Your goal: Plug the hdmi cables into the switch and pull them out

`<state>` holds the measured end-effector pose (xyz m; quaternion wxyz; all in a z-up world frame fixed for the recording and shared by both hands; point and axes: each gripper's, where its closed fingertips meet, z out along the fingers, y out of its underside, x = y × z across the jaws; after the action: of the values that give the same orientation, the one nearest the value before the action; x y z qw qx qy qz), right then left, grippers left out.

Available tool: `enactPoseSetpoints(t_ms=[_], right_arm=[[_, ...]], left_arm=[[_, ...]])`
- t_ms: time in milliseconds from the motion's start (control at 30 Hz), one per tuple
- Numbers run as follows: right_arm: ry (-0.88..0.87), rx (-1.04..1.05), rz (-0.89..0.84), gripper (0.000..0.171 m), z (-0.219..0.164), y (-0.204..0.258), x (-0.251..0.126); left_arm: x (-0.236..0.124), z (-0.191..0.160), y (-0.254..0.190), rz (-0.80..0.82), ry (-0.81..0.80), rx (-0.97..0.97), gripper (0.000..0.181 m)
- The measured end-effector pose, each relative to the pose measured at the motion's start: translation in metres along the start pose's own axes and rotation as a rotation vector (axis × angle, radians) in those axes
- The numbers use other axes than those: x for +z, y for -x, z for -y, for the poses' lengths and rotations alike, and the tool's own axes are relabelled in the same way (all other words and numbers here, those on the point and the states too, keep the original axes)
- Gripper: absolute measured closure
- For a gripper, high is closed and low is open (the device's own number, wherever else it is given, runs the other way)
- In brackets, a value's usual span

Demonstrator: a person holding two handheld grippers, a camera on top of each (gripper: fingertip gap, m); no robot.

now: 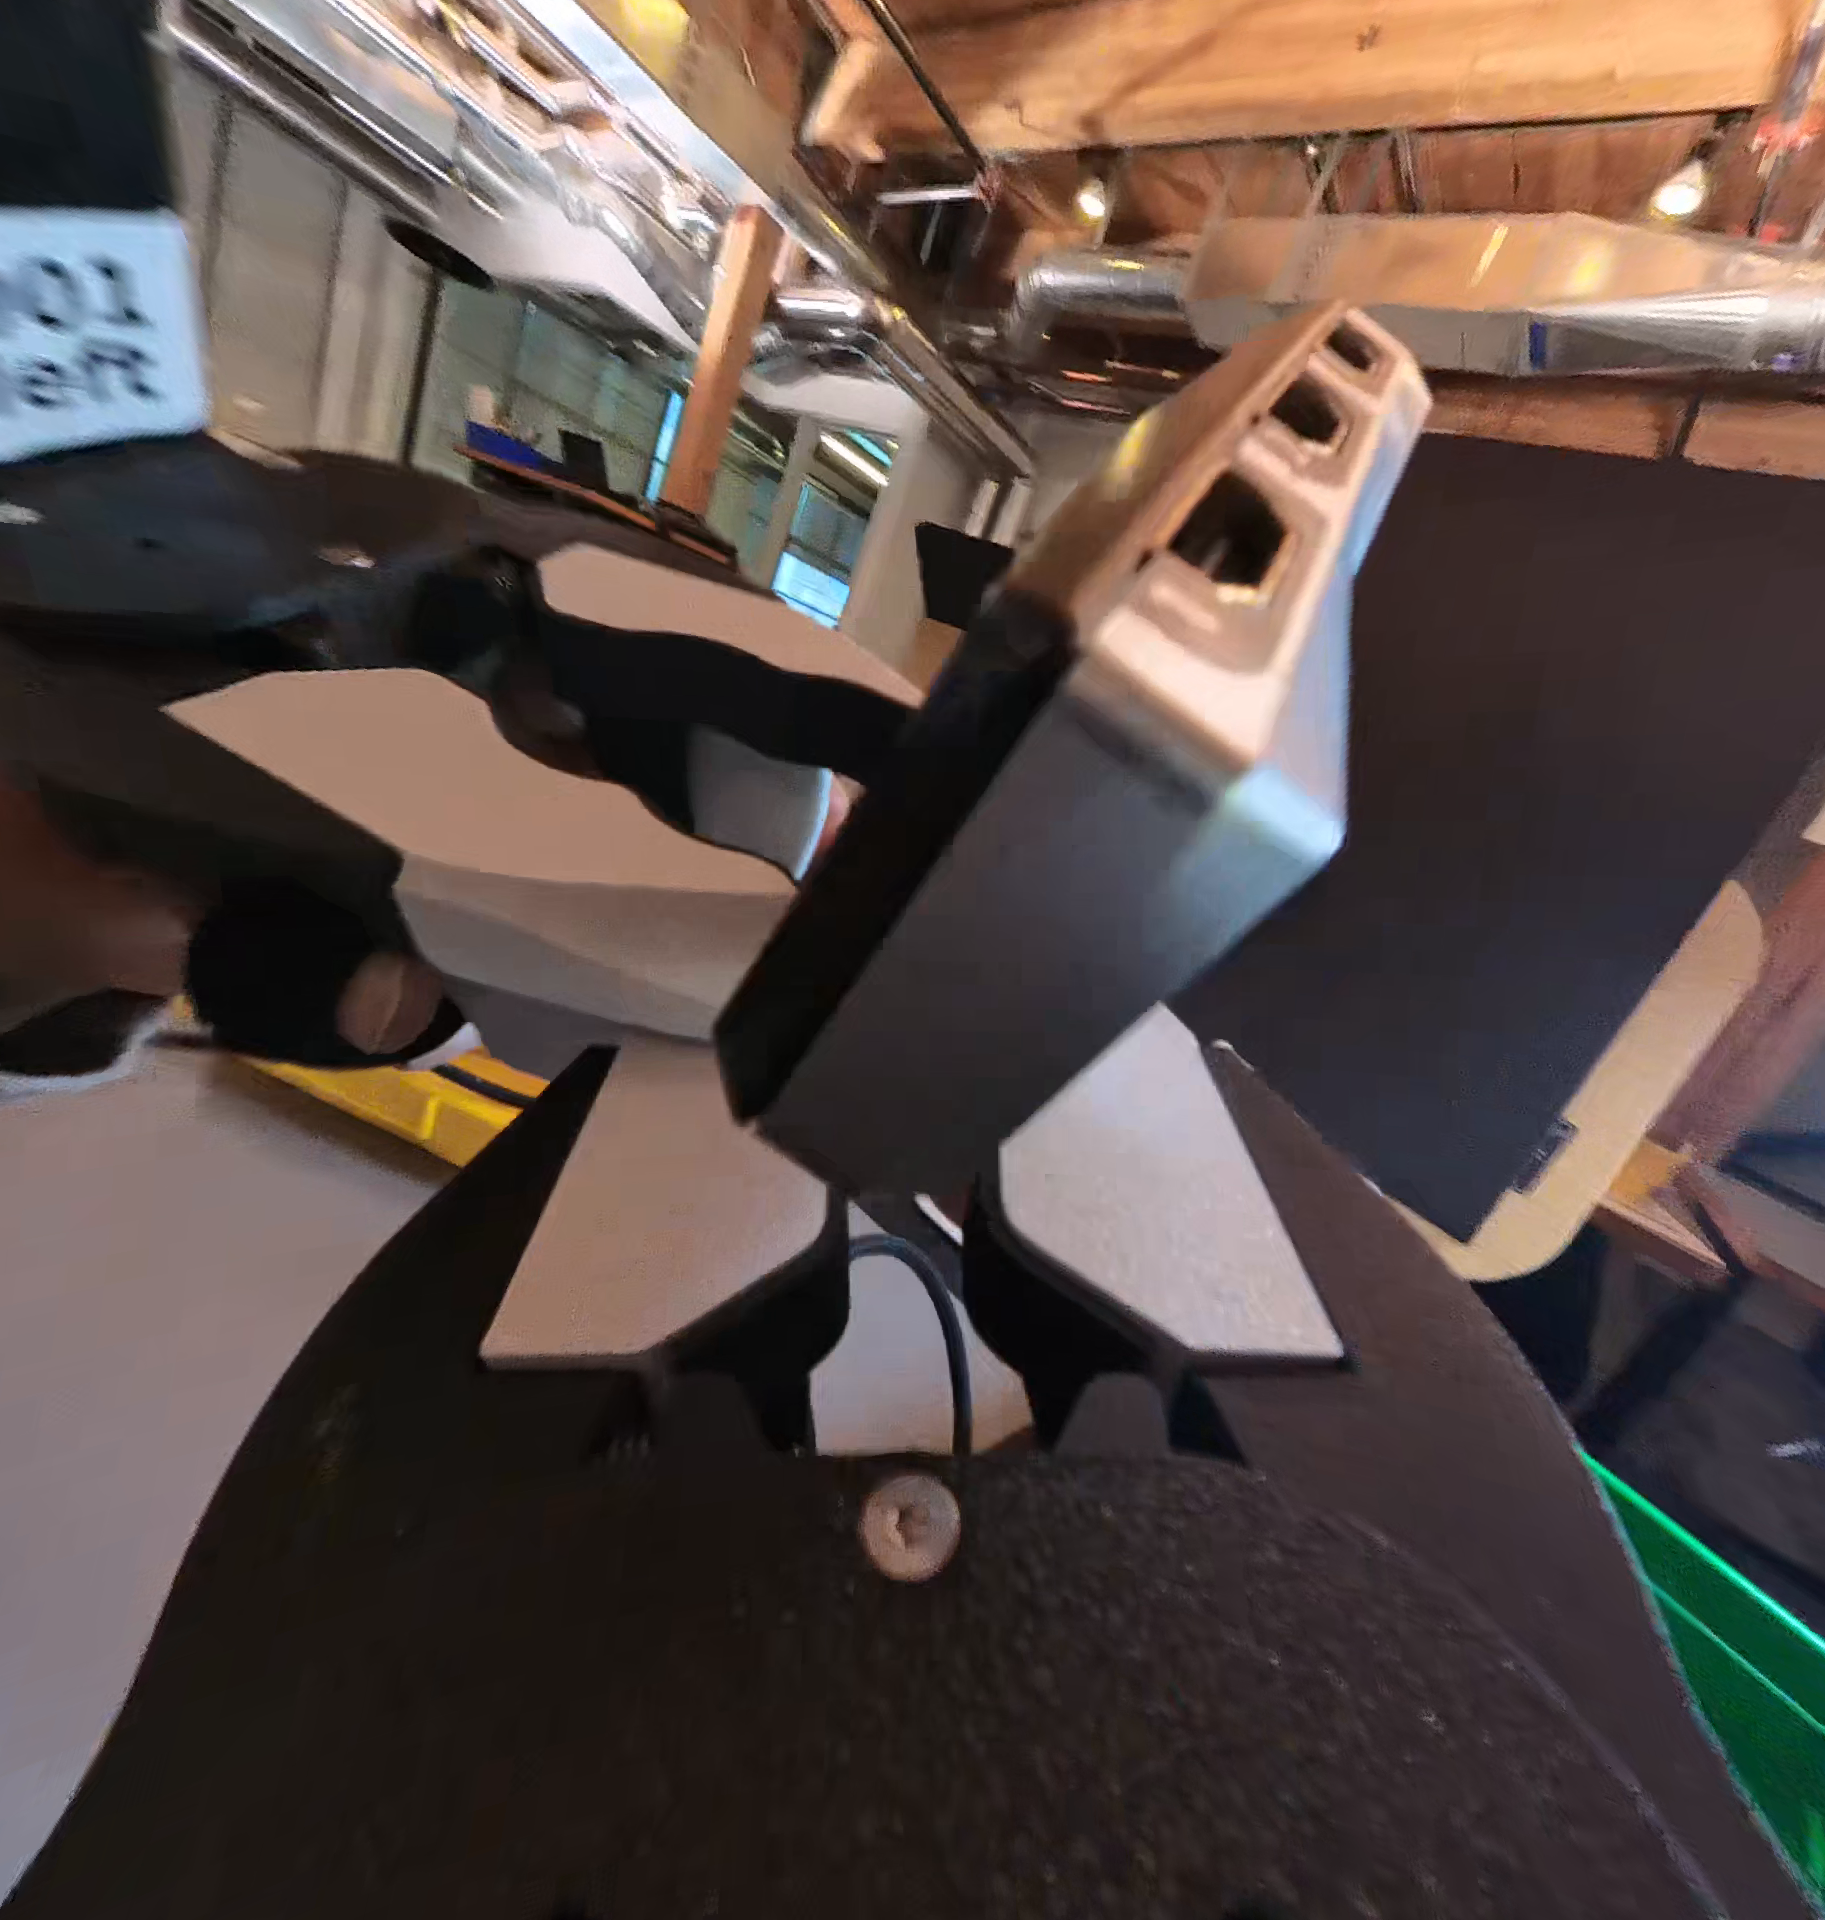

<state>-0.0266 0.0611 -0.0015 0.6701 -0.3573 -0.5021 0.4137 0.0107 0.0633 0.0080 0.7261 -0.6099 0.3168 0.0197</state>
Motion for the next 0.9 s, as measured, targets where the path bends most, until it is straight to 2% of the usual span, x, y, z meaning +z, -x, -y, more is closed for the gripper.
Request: enactPoseSetpoints(t_ms=[67, 100, 133, 233, 400, 600, 767, 900], right_arm=[[0.010, 0.025, 0.115, 0.150, 0.002, 0.014, 0.000], [0.016, 0.025, 0.127, 0.149, 0.002, 0.016, 0.000], [0.020, 0.011, 0.122, 0.149, 0.002, 0.016, 0.000], [0.053, -0.016, 0.132, 0.149, -0.003, 0.017, 0.000], [0.019, 0.015, 0.250, 0.146, 0.009, 0.024, -0.008], [-0.106, 0.195, 0.530, 0.136, 0.041, 0.037, -0.036], [-0.167, 0.329, 0.723, 0.100, 0.064, 0.045, -0.058], [-0.231, 0.382, 0.875, 0.102, 0.081, 0.061, -0.075]], left_arm=[[-0.005, -0.001, -0.005, -0.107, -0.008, -0.110, 0.140], [-0.006, -0.001, -0.005, -0.126, -0.012, -0.138, 0.138], [-0.007, -0.001, -0.005, -0.131, -0.025, -0.132, 0.138], [-0.008, -0.002, -0.011, -0.135, -0.029, -0.030, 0.154], [-0.013, 0.008, -0.015, -0.188, -0.095, -0.072, 0.156], [-0.038, 0.032, -0.028, -0.469, -0.314, -0.313, 0.158], [-0.062, 0.044, -0.056, -0.801, -0.470, -0.481, 0.158], [-0.065, 0.039, -0.079, -0.976, -0.497, -0.579, 0.158]])
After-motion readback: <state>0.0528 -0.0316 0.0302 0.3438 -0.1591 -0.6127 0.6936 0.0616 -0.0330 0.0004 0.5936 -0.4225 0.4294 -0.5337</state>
